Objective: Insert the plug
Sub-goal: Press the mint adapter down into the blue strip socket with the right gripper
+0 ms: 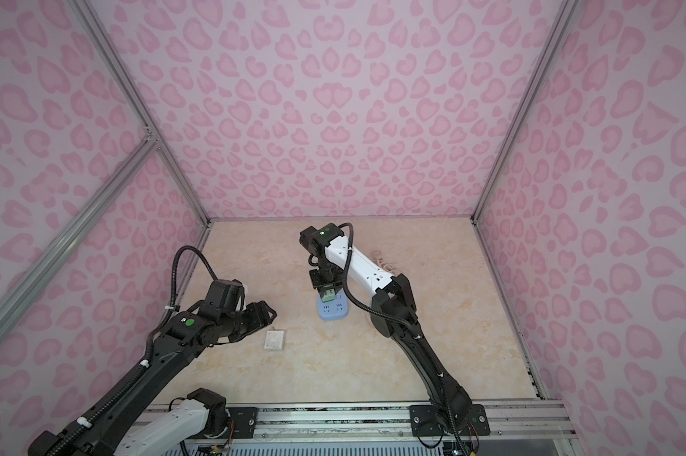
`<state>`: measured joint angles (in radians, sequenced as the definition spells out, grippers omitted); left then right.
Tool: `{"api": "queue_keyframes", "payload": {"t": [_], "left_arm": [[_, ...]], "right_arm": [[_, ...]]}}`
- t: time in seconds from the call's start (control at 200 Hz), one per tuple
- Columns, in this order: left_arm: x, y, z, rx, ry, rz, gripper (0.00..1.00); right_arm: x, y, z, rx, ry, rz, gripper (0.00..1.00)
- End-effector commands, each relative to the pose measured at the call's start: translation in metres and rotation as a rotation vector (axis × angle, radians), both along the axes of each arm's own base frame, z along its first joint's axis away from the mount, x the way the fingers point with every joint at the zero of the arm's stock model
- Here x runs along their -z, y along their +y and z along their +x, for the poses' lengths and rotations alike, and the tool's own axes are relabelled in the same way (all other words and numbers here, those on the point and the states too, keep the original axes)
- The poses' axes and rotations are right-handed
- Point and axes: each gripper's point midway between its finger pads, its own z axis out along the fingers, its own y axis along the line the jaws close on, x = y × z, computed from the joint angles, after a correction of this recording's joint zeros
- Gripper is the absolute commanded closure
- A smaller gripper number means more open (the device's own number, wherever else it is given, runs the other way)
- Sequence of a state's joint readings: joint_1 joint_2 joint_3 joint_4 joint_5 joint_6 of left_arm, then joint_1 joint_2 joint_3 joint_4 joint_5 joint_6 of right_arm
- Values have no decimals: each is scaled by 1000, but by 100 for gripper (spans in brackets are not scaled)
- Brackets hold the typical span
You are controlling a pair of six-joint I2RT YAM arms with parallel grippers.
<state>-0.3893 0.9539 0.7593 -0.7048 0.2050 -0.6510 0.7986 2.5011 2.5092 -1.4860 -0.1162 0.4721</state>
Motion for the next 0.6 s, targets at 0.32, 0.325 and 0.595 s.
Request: {"api": "queue_keyframes", "payload": {"t": [0.32, 0.325, 0.595], "left_arm": [[3, 2, 4, 9, -18, 29, 23], [3, 3, 4, 8, -18, 29, 23], [5, 3, 6, 7, -14, 36, 23]], "right_arm": [[18, 9, -3, 1, 31, 9, 100], [19, 9, -3, 0, 30, 9, 100], [10, 7, 1, 8, 5, 12, 100]]}}
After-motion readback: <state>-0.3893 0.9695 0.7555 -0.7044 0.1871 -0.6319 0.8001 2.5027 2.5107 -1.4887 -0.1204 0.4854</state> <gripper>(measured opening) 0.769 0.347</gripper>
